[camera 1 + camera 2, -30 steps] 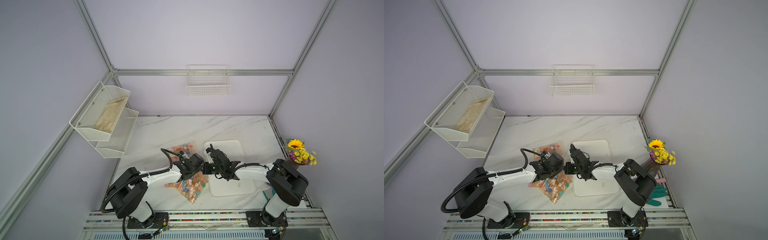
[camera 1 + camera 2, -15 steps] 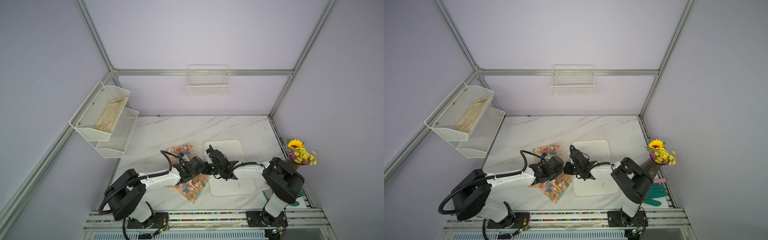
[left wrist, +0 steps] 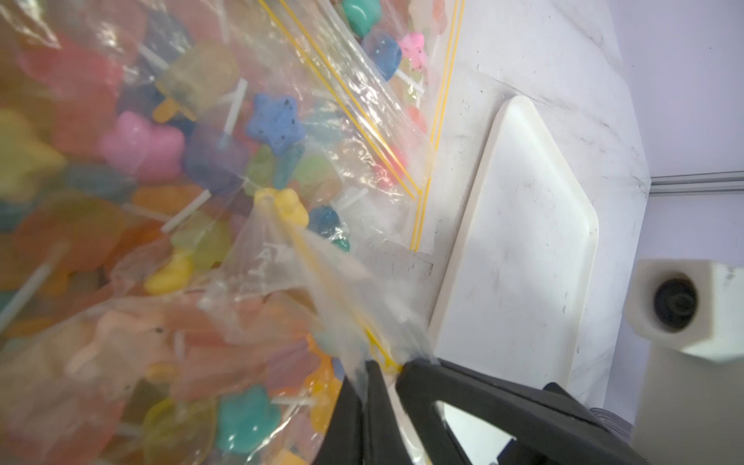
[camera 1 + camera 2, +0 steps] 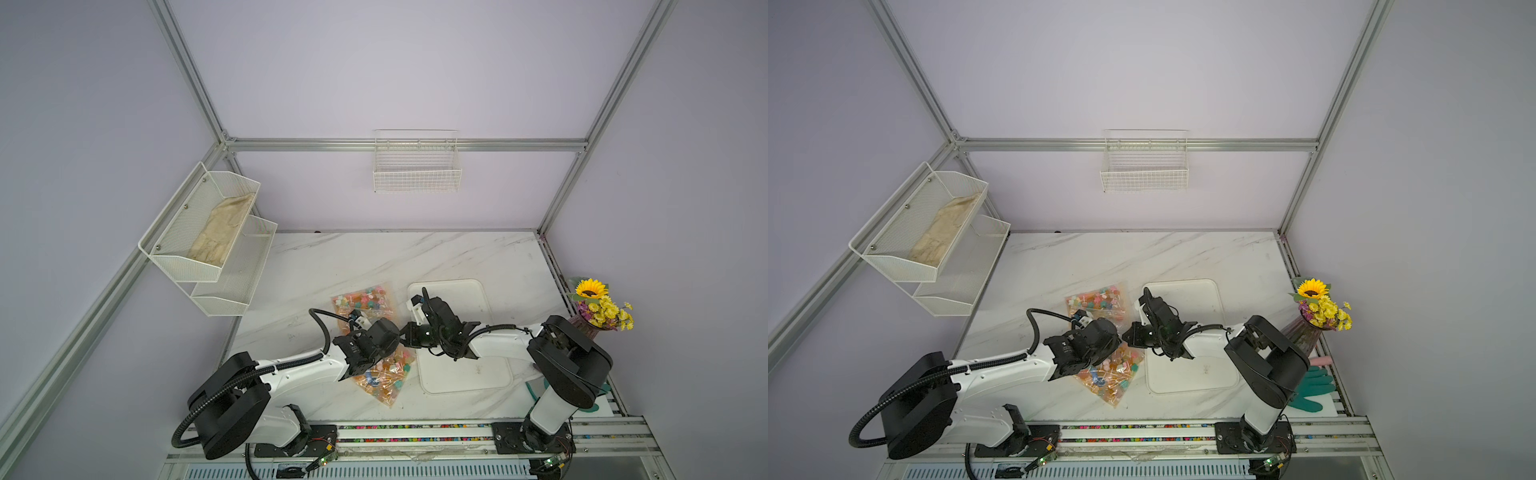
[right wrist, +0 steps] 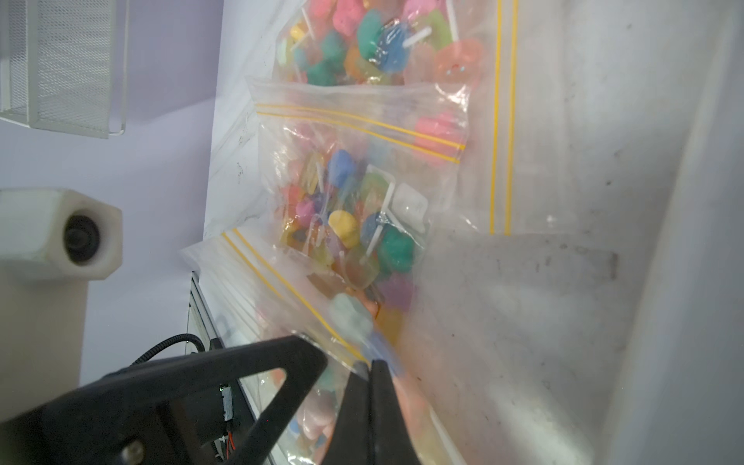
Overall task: Pour candies out of the ziploc bag
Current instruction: Open the ziploc bag at the center of the board.
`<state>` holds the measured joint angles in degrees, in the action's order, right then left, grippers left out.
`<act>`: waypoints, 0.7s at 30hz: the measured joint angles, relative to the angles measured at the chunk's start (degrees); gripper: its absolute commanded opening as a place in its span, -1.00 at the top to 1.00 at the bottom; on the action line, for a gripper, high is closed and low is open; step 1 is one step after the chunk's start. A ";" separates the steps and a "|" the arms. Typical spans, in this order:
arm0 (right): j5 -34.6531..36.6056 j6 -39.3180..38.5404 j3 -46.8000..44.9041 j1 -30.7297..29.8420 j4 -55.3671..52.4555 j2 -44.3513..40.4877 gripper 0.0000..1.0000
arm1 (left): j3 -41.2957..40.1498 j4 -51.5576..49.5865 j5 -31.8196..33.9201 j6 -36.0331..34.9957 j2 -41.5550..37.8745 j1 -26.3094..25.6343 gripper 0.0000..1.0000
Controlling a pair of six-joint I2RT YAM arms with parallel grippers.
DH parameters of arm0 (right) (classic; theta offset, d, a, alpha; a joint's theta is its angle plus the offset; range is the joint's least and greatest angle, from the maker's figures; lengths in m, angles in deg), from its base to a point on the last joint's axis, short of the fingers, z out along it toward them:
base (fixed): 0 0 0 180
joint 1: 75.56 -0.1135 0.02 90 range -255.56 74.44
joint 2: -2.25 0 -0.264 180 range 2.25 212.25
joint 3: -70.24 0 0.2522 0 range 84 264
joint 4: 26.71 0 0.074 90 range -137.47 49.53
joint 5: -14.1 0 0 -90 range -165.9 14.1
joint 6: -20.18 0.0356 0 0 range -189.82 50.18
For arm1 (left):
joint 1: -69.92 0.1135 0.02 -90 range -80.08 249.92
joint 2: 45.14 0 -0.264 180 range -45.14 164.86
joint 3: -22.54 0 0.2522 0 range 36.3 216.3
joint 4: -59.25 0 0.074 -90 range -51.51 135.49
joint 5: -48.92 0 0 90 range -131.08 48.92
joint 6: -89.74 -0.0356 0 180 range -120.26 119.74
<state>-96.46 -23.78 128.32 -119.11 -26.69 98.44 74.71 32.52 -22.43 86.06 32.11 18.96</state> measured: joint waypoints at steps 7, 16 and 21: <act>-1.42 -0.26 0.00 0.79 1.22 -0.72 1.00 | -0.39 -0.92 0.35 1.60 -1.99 -0.13 1.00; -0.63 -0.24 0.00 3.02 1.57 -0.52 1.00 | -1.77 -4.87 0.81 1.77 -4.00 -0.24 1.00; -0.15 -0.33 0.00 3.19 1.57 -0.26 1.00 | -2.45 -5.90 0.96 1.86 -5.09 -0.24 1.00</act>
<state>-96.61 -24.11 128.32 -115.92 -25.12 98.17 72.26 26.62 -21.47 87.92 27.02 18.72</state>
